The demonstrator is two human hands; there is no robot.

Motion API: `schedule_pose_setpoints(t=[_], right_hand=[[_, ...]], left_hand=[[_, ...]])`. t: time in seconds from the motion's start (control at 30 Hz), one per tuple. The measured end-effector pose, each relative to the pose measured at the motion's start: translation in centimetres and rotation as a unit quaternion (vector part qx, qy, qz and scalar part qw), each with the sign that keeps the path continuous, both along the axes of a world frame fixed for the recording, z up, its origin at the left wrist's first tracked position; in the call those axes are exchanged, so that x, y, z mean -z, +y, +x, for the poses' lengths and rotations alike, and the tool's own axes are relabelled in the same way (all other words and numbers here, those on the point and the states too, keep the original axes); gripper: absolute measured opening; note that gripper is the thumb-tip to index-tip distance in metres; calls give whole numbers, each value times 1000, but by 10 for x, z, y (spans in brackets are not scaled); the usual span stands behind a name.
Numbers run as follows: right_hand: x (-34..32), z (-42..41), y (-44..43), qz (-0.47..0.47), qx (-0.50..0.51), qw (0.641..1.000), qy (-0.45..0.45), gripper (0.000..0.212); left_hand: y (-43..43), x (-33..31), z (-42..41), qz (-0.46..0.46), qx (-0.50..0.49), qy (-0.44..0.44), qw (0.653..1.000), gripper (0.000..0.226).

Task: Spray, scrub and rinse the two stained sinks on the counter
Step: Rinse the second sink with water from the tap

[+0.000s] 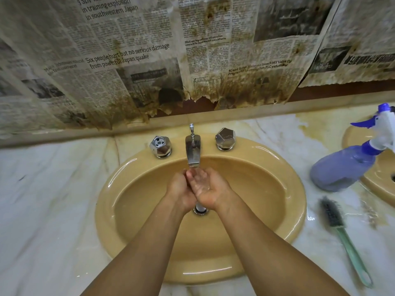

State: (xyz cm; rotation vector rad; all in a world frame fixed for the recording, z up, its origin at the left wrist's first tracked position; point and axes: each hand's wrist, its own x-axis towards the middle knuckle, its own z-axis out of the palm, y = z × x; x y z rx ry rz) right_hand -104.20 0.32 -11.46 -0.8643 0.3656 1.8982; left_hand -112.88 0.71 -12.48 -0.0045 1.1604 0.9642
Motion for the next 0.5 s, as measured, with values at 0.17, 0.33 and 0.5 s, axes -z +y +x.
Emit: schedule_pose_setpoints(t=[0.17, 0.33, 0.5], right_hand=[[-22, 31, -5, -18, -24, 999, -32, 29], [-76, 78, 28, 53, -22, 991, -123, 26], [-121, 100, 82, 128, -104, 925, -343, 33]], left_hand=[[8, 5, -7, 102, 47, 70, 991, 24], [13, 29, -9, 327, 228, 415, 818, 21], [19, 46, 0, 418, 330, 570, 626, 46]])
